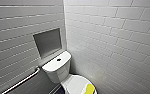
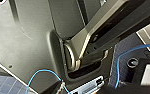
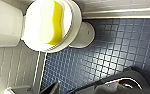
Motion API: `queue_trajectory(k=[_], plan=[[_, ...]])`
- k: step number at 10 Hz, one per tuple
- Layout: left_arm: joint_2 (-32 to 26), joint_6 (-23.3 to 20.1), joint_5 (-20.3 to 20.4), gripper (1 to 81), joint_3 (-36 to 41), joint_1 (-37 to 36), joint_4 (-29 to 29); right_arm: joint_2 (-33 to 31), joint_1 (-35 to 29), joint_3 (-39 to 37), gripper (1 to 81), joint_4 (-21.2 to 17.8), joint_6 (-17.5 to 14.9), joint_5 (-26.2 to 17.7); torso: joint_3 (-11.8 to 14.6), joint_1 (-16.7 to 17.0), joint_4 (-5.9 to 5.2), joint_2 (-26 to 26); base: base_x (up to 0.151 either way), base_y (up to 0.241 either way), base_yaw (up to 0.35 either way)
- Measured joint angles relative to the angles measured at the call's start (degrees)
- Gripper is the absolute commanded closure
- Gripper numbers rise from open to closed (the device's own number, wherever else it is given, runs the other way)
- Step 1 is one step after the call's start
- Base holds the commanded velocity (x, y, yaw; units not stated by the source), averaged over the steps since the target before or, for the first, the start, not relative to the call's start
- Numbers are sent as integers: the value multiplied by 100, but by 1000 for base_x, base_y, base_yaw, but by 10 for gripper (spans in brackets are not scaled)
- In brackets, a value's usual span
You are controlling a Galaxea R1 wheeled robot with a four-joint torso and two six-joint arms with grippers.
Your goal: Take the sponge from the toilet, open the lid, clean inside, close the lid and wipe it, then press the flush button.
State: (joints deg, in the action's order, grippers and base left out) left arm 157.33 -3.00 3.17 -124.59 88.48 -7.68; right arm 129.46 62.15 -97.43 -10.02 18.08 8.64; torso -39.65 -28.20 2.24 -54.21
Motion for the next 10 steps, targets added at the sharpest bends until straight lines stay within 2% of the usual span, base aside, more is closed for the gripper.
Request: queue_trajectory(k=[3, 4, 6, 10], plan=[[374, 0, -12, 10, 66, 328, 0, 168, -325, -72, 10, -4, 2, -171, -22, -363, 0, -599, 0, 0, 0], [427, 0, 16, 10, 37, 433, 0, 177, -492, -108, 10, -4, 5, -236, -103, -453, 0, -748, 0, 0, 0], [413, 0, 10, 10, -177, 650, 0, 293, -716, -146, 10, -4, 7, -411, -444, -684, 0, -1115, 0, 0, 0], [636, 0, 93, 10, -418, 603, 0, 352, -1137, -146, 10, -6, 63, -622, -1228, -1218, 0, -1952, 0, 0, 0]])
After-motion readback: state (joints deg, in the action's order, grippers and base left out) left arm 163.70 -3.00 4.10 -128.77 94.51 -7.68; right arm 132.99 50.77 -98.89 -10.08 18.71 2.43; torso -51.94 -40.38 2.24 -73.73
